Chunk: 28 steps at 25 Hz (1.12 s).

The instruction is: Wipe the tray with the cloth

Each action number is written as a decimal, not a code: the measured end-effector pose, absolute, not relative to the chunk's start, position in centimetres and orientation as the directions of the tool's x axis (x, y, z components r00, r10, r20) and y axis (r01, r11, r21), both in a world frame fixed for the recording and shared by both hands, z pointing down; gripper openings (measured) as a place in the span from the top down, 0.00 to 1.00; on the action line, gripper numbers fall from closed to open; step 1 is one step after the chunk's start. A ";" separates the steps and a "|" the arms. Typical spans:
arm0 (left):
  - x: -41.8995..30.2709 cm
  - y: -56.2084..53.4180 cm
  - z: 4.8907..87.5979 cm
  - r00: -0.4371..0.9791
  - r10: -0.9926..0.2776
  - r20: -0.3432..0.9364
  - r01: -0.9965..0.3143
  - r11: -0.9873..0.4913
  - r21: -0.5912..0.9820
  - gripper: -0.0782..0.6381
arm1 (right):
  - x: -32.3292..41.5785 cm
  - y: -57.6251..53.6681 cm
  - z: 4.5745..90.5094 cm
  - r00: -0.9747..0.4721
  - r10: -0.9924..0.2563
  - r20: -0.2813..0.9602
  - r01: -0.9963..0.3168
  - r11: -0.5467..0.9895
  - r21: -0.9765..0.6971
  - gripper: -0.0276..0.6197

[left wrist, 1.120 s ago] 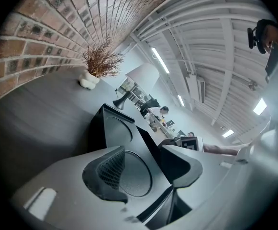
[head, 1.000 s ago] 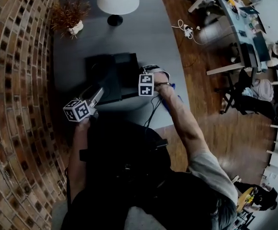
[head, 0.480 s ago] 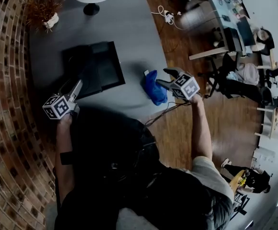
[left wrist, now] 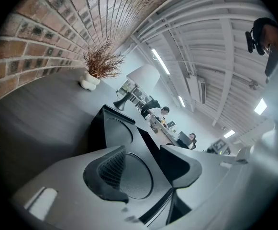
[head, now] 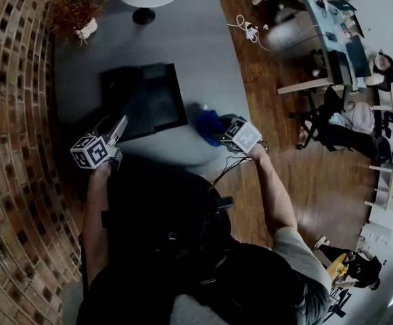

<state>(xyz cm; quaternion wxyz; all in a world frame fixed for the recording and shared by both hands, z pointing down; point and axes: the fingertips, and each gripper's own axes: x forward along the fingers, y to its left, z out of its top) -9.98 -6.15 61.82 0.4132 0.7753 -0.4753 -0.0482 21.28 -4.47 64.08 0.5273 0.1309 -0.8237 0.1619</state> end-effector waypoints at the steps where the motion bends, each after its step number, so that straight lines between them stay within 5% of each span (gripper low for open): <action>1: -10.0 -6.2 61.9 0.543 -0.777 0.318 -0.697 -0.206 0.687 0.57 | 17.5 -6.4 61.0 -0.519 -0.077 0.851 -0.374 0.916 -0.145 0.69; 5: -10.3 -6.2 61.8 0.534 -0.784 0.318 -0.698 -0.196 0.688 0.57 | 5.7 -14.5 56.5 -0.607 -0.232 0.760 -0.338 0.941 0.017 0.69; 10: -9.9 -6.0 61.9 0.536 -0.779 0.325 -0.700 -0.195 0.687 0.57 | 2.0 -12.3 69.4 -0.202 -0.010 0.979 -0.042 0.999 0.002 0.69; 12: -9.8 -6.0 61.9 0.538 -0.779 0.323 -0.699 -0.197 0.688 0.57 | 1.5 -13.0 71.0 -0.119 -0.057 0.991 0.046 0.997 0.063 0.69; 17: -10.0 -6.1 61.8 0.531 -0.784 0.322 -0.702 -0.194 0.685 0.57 | -1.2 -20.4 70.1 -0.231 -0.306 0.924 -0.072 0.952 0.297 0.69; 22: -10.0 -6.2 61.7 0.530 -0.785 0.321 -0.701 -0.192 0.687 0.58 | -1.2 -15.6 70.5 -0.247 -0.148 0.958 0.303 0.927 0.221 0.69; 26: -10.1 -6.3 61.7 0.529 -0.787 0.317 -0.699 -0.193 0.688 0.58 | -1.7 -20.5 69.9 -0.292 -0.296 0.910 0.056 0.944 0.325 0.69; 28: -9.9 -6.3 61.8 0.529 -0.789 0.314 -0.699 -0.195 0.688 0.58 | -2.1 -19.4 70.3 -0.287 -0.272 0.919 0.124 0.940 0.317 0.69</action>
